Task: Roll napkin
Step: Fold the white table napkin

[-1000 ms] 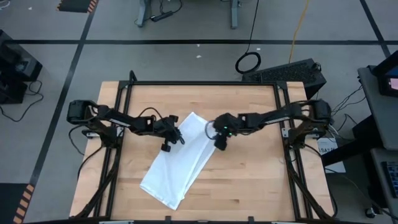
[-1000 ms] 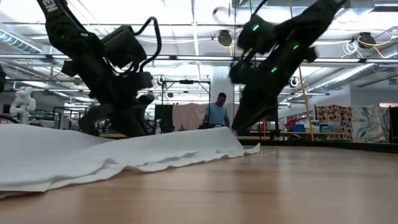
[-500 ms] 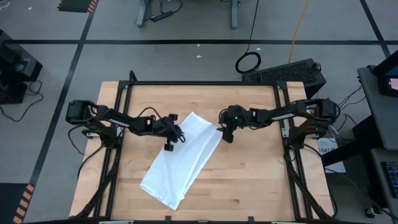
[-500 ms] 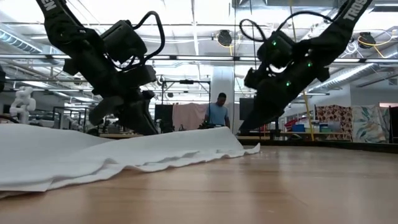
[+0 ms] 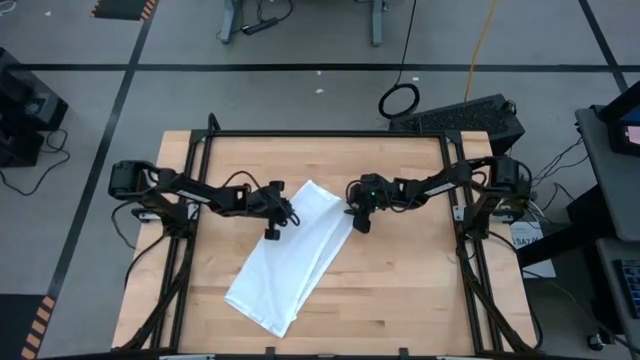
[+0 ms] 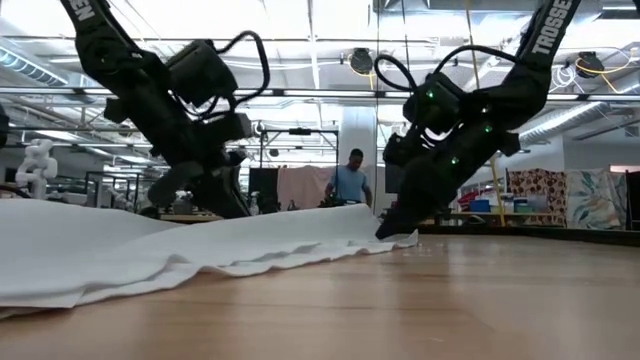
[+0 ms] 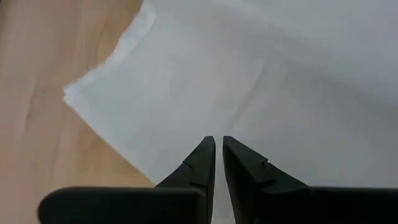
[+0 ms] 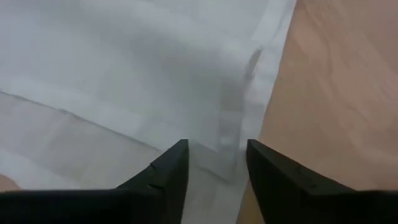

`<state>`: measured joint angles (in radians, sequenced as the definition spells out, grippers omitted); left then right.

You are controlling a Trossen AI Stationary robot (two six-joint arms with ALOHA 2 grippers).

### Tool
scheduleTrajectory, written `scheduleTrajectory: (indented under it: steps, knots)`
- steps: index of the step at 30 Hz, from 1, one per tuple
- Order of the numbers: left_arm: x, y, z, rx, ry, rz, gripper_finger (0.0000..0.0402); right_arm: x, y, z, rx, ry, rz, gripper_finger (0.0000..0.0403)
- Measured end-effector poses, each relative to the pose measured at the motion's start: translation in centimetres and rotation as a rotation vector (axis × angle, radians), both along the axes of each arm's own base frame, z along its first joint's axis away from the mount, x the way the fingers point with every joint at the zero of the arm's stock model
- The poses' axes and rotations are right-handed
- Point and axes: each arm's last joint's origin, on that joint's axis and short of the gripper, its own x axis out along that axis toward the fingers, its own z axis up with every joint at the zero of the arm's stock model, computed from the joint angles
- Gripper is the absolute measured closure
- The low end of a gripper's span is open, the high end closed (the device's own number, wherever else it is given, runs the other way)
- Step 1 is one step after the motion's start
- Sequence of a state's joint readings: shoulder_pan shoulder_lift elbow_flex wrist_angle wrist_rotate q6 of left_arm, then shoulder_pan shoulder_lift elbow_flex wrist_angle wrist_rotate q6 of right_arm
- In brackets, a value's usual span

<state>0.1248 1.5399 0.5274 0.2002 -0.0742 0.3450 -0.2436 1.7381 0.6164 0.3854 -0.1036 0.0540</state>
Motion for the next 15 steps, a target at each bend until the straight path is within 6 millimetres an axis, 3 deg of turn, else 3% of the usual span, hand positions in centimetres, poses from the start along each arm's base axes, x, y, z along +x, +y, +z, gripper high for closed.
scheduleTrajectory:
  steps: [7, 15]
  knots:
    - [0.1, 1.2, -1.5, -0.006, 0.044, 0.046, 0.0361, -0.2, 0.1, 0.6, 0.007, -0.002, -0.003, 0.0328]
    - [0.4, 1.4, -1.7, -0.003, 0.023, 0.041, 0.0361, -0.2, 0.1, 1.1, -0.02, -0.016, 0.017, 0.0348]
